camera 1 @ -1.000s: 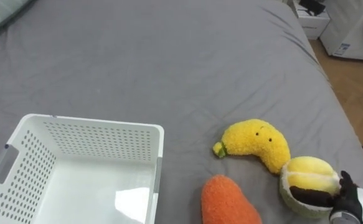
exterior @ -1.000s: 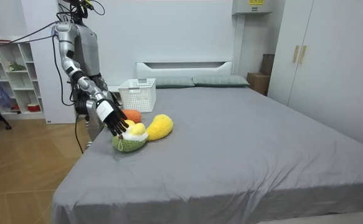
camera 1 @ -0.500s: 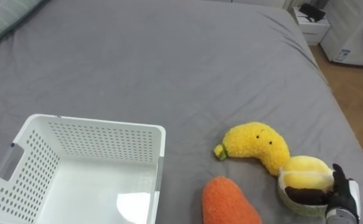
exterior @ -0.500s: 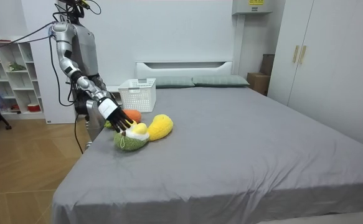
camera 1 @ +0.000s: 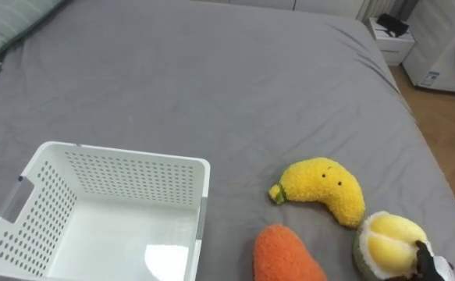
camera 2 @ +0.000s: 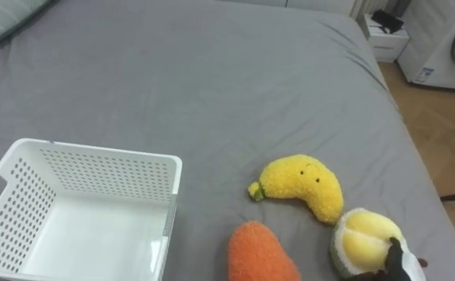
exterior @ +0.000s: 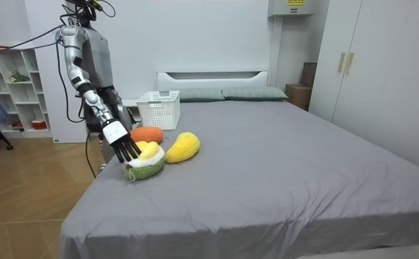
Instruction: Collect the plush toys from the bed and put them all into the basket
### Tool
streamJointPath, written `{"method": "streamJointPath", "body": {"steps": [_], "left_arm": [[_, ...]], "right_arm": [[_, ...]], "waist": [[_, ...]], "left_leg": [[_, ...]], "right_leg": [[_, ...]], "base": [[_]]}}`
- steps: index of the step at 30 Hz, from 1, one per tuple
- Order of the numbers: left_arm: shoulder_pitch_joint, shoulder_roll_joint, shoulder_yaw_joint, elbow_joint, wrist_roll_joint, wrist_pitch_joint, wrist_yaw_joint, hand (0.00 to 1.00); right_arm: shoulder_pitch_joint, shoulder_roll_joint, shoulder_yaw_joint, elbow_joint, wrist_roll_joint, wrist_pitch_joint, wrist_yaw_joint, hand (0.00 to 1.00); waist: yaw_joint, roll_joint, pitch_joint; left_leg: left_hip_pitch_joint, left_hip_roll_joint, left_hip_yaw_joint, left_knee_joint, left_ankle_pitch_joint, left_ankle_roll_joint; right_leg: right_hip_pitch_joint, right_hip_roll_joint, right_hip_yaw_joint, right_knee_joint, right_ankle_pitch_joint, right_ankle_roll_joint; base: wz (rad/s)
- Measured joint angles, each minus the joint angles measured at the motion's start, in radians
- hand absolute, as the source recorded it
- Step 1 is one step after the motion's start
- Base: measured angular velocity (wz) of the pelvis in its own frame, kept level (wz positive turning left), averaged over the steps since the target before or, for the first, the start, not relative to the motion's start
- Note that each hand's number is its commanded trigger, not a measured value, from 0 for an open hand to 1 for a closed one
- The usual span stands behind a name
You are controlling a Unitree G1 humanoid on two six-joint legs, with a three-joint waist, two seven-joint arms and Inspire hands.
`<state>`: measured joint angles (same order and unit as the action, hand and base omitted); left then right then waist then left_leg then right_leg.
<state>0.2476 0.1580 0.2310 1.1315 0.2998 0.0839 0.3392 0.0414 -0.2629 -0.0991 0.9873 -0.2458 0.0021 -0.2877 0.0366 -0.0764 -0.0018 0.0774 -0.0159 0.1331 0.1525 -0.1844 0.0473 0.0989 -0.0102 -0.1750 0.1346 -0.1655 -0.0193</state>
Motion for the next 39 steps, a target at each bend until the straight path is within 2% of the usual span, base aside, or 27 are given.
{"method": "streamJointPath", "body": {"steps": [2, 3, 4, 5, 10, 15, 23, 39], "left_arm": [[-0.001, 0.000, 0.000, 0.000, -0.001, 0.003, 0.002, 0.00], [-0.001, 0.000, 0.000, 0.000, -0.001, 0.003, 0.002, 0.00], [-0.003, 0.000, -0.001, 0.000, -0.001, 0.004, 0.002, 0.00], [-0.004, 0.000, -0.002, 0.000, -0.003, 0.004, 0.002, 0.00], [-0.001, 0.000, -0.010, 0.000, -0.003, 0.008, 0.000, 0.00], [0.000, 0.000, -0.010, 0.000, -0.003, 0.012, -0.013, 0.00], [-0.003, 0.001, -0.010, 0.000, -0.004, 0.011, -0.043, 0.00], [-0.005, 0.013, -0.017, -0.002, -0.009, 0.010, -0.043, 0.00]], "right_arm": [[0.004, 0.000, 0.001, 0.024, -0.023, 0.005, 0.000, 0.00], [0.006, 0.000, 0.002, 0.026, -0.036, 0.009, 0.000, 0.53], [0.009, 0.000, 0.004, 0.035, -0.059, 0.013, 0.000, 0.64], [0.008, 0.000, 0.009, 0.049, -0.076, 0.015, -0.001, 1.00], [0.011, -0.001, 0.022, 0.061, -0.100, 0.023, -0.022, 1.00], [0.012, -0.023, 0.018, 0.059, -0.109, 0.024, -0.048, 1.00], [0.013, -0.021, 0.019, 0.061, -0.095, 0.023, -0.060, 1.00], [0.016, -0.015, 0.031, 0.067, -0.024, 0.022, -0.059, 1.00]], "waist": [[0.002, 0.000, 0.0001], [0.002, 0.000, 0.0005], [0.001, 0.001, 0.0005], [0.001, 0.001, 0.0004], [0.000, 0.000, 0.0000], [0.000, -0.001, -0.0001], [0.001, -0.001, 0.0003], [0.001, -0.005, 0.0021]], "left_leg": [[0.000, 0.000, 0.000, -0.001, 0.000, 0.000], [-0.001, 0.000, 0.000, -0.001, 0.000, 0.000], [-0.004, 0.000, 0.000, -0.001, 0.000, 0.000], [-0.006, 0.000, -0.001, -0.001, 0.000, 0.000], [-0.013, 0.000, -0.003, 0.000, 0.000, 0.000], [-0.013, 0.000, -0.004, 0.002, 0.000, 0.000], [-0.014, 0.000, -0.014, 0.009, 0.000, 0.000], [-0.014, -0.002, -0.023, 0.015, 0.000, 0.000]], "right_leg": [[0.002, 0.000, 0.000, -0.001, 0.000, 0.000], [0.002, 0.001, 0.000, -0.001, 0.000, 0.000], [0.002, 0.001, 0.000, -0.002, 0.000, 0.000], [0.002, 0.001, 0.000, -0.001, 0.000, 0.000], [0.001, 0.001, -0.002, 0.000, 0.000, -0.001], [0.002, 0.001, -0.008, -0.001, 0.000, 0.000], [0.006, 0.000, -0.020, -0.002, 0.000, 0.000], [0.006, -0.001, -0.019, -0.001, 0.000, 0.000]], "base": [[0.00], [0.00], [0.00], [0.00], [0.00], [0.00], [0.03], [0.01]]}}
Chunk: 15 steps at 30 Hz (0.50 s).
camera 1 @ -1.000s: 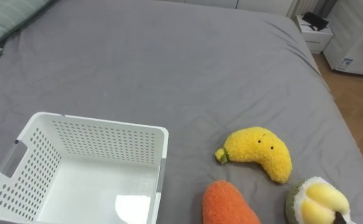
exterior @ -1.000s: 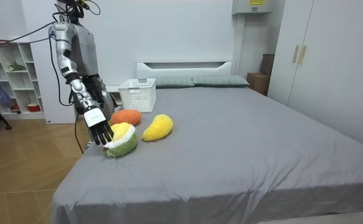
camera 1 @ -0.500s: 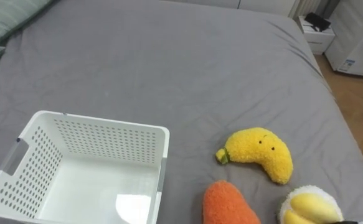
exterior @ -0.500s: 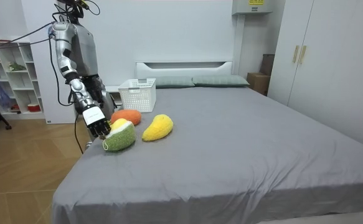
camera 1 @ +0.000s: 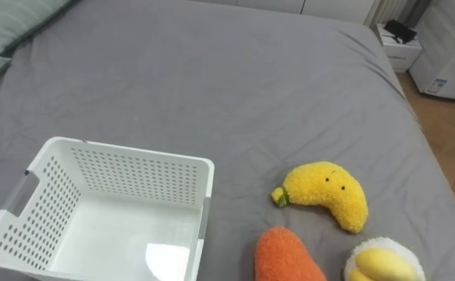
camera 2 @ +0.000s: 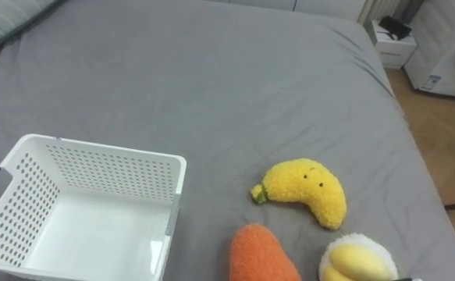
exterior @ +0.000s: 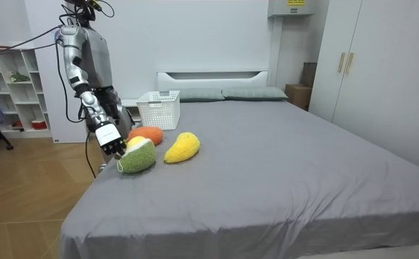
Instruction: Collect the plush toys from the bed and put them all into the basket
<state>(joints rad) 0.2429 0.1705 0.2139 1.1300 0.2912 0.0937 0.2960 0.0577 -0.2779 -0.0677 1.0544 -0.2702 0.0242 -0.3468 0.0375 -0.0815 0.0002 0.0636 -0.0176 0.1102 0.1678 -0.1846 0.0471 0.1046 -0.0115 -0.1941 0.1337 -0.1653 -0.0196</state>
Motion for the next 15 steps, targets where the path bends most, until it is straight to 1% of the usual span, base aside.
{"method": "streamJointPath", "body": {"steps": [2, 5, 6, 8, 9, 11, 12, 13, 14, 15], "left_arm": [[0.000, 0.000, 0.016, 0.000, 0.027, -0.011, 0.000, 0.00], [-0.010, 0.003, 0.038, 0.000, 0.026, -0.020, 0.007, 0.00], [-0.010, 0.004, 0.039, -0.001, 0.024, -0.022, 0.008, 0.00], [-0.011, 0.004, 0.037, -0.001, 0.023, -0.033, 0.013, 0.00], [-0.011, 0.004, 0.037, -0.001, 0.024, -0.036, 0.017, 0.00], [-0.011, 0.005, 0.037, -0.004, 0.024, -0.037, 0.017, 0.00], [-0.010, 0.005, 0.038, -0.012, 0.024, -0.037, 0.017, 0.00], [-0.006, 0.005, 0.038, -0.030, 0.023, -0.038, 0.017, 0.00], [-0.006, 0.005, 0.039, -0.043, 0.023, -0.038, 0.017, 0.00], [-0.005, 0.005, 0.039, -0.048, 0.024, -0.038, 0.017, 0.00]], "right_arm": [[0.000, 0.001, -0.044, -0.006, 0.007, -0.001, 0.003, 1.00], [-0.004, -0.005, -0.105, -0.028, 0.022, -0.003, 0.002, 1.00], [-0.004, -0.007, -0.113, -0.039, 0.031, -0.004, 0.002, 1.00], [-0.004, -0.010, -0.117, -0.092, 0.035, -0.003, 0.002, 1.00], [-0.005, -0.010, -0.116, -0.126, 0.035, -0.010, 0.002, 1.00], [-0.006, -0.010, -0.115, -0.200, 0.035, -0.013, 0.010, 1.00], [-0.006, -0.010, -0.115, -0.220, 0.032, -0.012, 0.013, 1.00], [-0.006, -0.010, -0.114, -0.271, 0.031, -0.011, 0.021, 1.00], [-0.006, -0.010, -0.114, -0.321, 0.031, -0.011, 0.023, 1.00], [-0.006, -0.010, -0.114, -0.345, 0.032, -0.011, 0.023, 1.00]], "waist": [[0.000, 0.003, -0.0005], [-0.004, 0.008, -0.0010], [-0.004, 0.007, -0.0003], [-0.004, 0.008, -0.0007], [-0.005, 0.007, 0.0002], [-0.005, 0.007, 0.0004], [-0.004, 0.001, 0.0006], [-0.004, 0.007, -0.0006], [-0.005, -0.001, 0.0042], [-0.004, 0.004, 0.0020]], "left_leg": [[0.000, 0.000, 0.001, -0.002, 0.000, 0.000], [0.001, 0.000, 0.001, -0.002, 0.000, 0.000], [0.001, 0.000, 0.003, -0.002, 0.000, 0.000], [0.002, 0.003, 0.014, -0.004, 0.000, 0.000], [0.001, 0.004, 0.019, -0.005, 0.000, 0.000], [0.000, 0.004, 0.024, -0.009, 0.000, 0.000], [0.000, 0.004, 0.025, -0.010, 0.000, 0.000], [0.001, 0.004, 0.027, -0.018, 0.001, 0.000], [0.001, 0.003, 0.029, -0.018, 0.002, 0.000], [0.001, 0.003, 0.029, -0.018, 0.003, -0.001]], "right_leg": [[-0.001, 0.001, 0.005, 0.000, 0.000, 0.000], [0.000, 0.001, 0.005, 0.000, 0.000, 0.000], [-0.001, 0.001, 0.005, 0.001, 0.000, 0.000], [-0.005, 0.002, 0.014, 0.003, 0.000, 0.000], [-0.009, 0.003, 0.018, 0.005, 0.000, 0.000], [-0.015, 0.003, 0.024, 0.006, 0.000, -0.001], [-0.017, 0.003, 0.025, 0.007, 0.000, -0.001], [-0.020, 0.003, 0.029, 0.007, 0.000, -0.001], [-0.023, 0.003, 0.030, 0.007, 0.000, 0.000], [-0.022, 0.004, 0.031, 0.007, 0.000, 0.000]], "base": [[0.00], [0.00], [-0.05], [-0.12], [-0.12], [-0.09], [-0.08], [-0.06], [-0.05], [0.00]]}}
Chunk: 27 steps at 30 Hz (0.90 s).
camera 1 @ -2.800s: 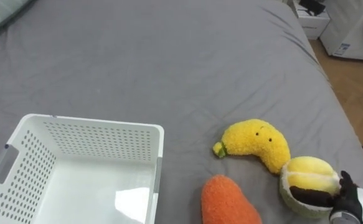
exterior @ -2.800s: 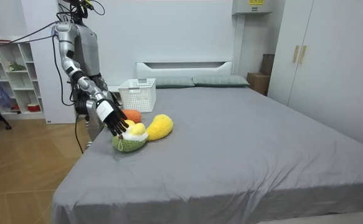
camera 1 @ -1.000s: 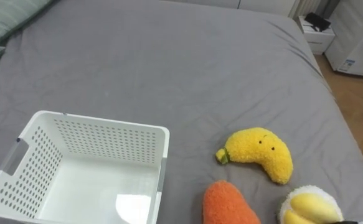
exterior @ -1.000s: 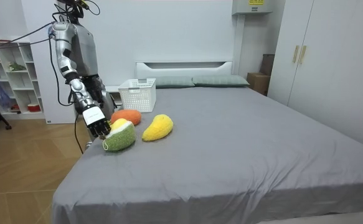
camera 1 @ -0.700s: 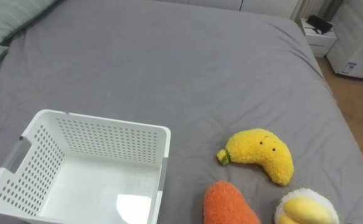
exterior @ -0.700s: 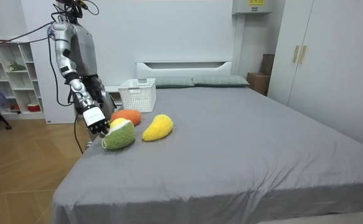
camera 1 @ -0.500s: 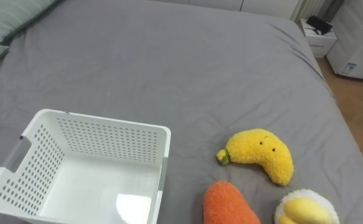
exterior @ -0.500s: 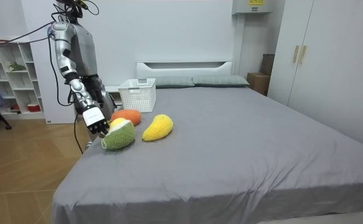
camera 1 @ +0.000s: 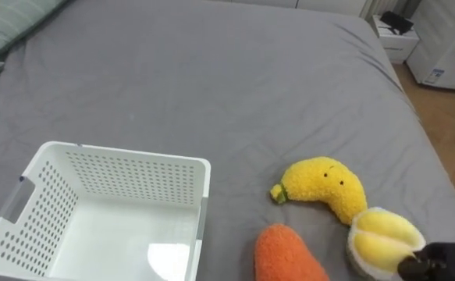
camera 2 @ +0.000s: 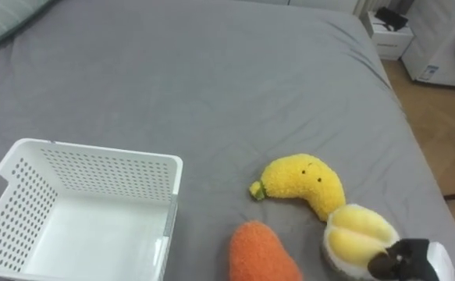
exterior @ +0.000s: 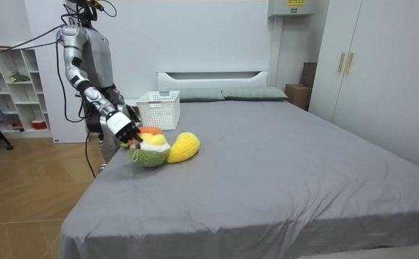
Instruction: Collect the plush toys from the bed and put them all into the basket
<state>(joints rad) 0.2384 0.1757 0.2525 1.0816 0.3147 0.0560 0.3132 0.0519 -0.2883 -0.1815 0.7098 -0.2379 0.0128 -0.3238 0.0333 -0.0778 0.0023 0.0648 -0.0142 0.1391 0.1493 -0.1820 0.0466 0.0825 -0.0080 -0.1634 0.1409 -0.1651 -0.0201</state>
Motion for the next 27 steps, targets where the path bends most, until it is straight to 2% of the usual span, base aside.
{"method": "streamJointPath", "body": {"steps": [5, 11, 14, 20, 27], "left_arm": [[-0.010, -0.006, -0.002, -0.002, -0.008, 0.002, 0.000, 0.00], [-0.013, -0.009, -0.023, -0.001, -0.007, 0.008, 0.005, 0.00], [-0.012, -0.009, -0.025, -0.001, -0.008, 0.009, 0.010, 0.00], [-0.014, -0.010, -0.030, -0.002, -0.008, 0.024, 0.011, 0.00], [-0.027, -0.012, -0.029, -0.005, -0.008, 0.025, 0.012, 0.00]], "right_arm": [[-0.009, 0.000, 0.004, -0.181, 0.054, -0.001, 0.016, 1.00], [0.001, 0.003, 0.015, -0.422, 0.006, 0.001, 0.037, 1.00], [-0.003, 0.003, 0.018, -0.483, -0.008, 0.001, 0.044, 1.00], [-0.004, 0.003, 0.044, -0.532, -0.007, 0.005, 0.048, 1.00], [-0.021, 0.003, 0.043, -0.545, -0.008, 0.011, 0.066, 1.00]], "waist": [[0.004, -0.016, 0.0073], [-0.001, -0.009, 0.0029], [0.000, -0.009, -0.0005], [0.000, -0.005, -0.0078], [0.001, -0.003, -0.0084]], "left_leg": [[0.006, 0.001, 0.005, -0.006, 0.000, 0.000], [-0.005, 0.003, 0.013, -0.005, 0.001, 0.000], [-0.007, 0.003, 0.013, -0.005, 0.001, 0.000], [-0.009, 0.003, 0.013, -0.005, 0.001, 0.000], [-0.011, 0.003, 0.012, -0.006, 0.001, 0.000]], "right_leg": [[0.001, 0.002, 0.009, -0.001, 0.000, 0.000], [-0.015, 0.002, 0.017, 0.012, 0.001, 0.000], [-0.014, 0.002, 0.016, 0.014, 0.001, 0.000], [-0.015, 0.002, 0.014, 0.014, 0.001, 0.000], [-0.016, 0.001, 0.010, 0.014, 0.001, 0.000]], "base": [[-0.03], [-0.04], [0.00], [0.00], [0.00]]}}
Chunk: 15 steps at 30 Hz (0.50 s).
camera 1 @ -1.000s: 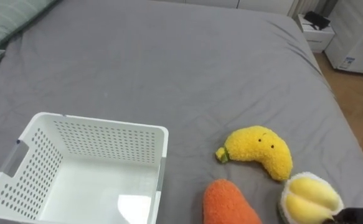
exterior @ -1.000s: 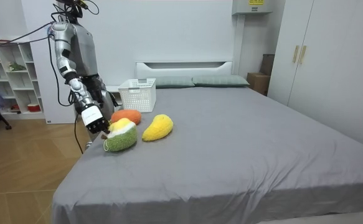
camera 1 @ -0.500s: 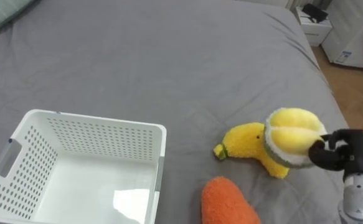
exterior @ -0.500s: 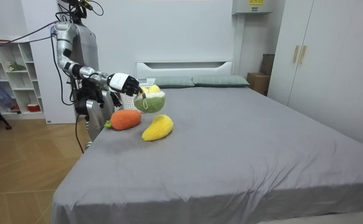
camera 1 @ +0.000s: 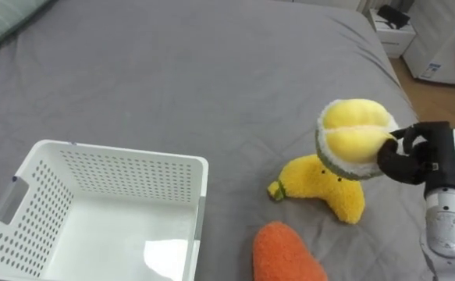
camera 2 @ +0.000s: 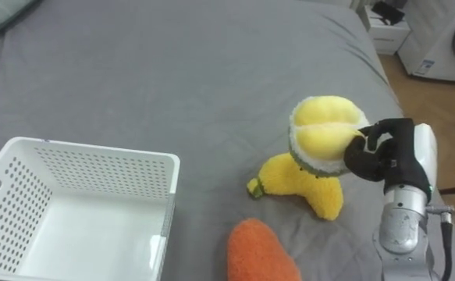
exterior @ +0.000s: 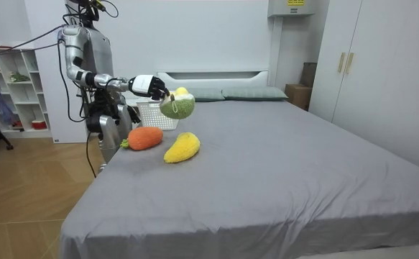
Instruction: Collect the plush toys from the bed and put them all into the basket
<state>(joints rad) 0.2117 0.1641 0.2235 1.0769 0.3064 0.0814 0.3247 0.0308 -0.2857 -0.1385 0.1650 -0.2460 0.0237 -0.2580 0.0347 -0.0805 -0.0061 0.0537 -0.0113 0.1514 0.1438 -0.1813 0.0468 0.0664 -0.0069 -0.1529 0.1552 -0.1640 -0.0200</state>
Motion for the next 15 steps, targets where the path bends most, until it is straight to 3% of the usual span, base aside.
{"method": "streamJointPath", "body": {"steps": [9, 12, 15], "left_arm": [[-0.003, -0.005, -0.001, 0.026, 0.001, 0.001, 0.015, 0.00], [-0.006, -0.009, -0.003, 0.026, 0.000, 0.001, 0.019, 0.00], [-0.003, -0.010, -0.014, 0.027, 0.001, 0.003, 0.019, 0.00]], "right_arm": [[-0.048, -0.001, 0.047, -0.171, -0.003, 0.015, 0.039, 1.00], [-0.077, -0.001, 0.083, -0.244, -0.013, 0.023, 0.061, 1.00], [-0.111, 0.000, 0.113, -0.279, -0.012, 0.034, 0.092, 1.00]], "waist": [[0.013, 0.001, 0.0068], [0.026, -0.007, 0.0160], [0.036, -0.022, 0.0113]], "left_leg": [[0.011, 0.001, 0.002, 0.001, 0.000, 0.000], [0.006, 0.001, -0.002, -0.001, 0.000, 0.000], [-0.006, -0.001, -0.015, 0.007, 0.000, 0.000]], "right_leg": [[0.002, 0.000, 0.000, 0.007, 0.000, 0.000], [0.003, 0.000, -0.006, 0.012, 0.000, 0.001], [0.002, -0.003, -0.020, 0.010, 0.000, 0.001]], "base": [[0.00], [0.05], [0.13]]}}
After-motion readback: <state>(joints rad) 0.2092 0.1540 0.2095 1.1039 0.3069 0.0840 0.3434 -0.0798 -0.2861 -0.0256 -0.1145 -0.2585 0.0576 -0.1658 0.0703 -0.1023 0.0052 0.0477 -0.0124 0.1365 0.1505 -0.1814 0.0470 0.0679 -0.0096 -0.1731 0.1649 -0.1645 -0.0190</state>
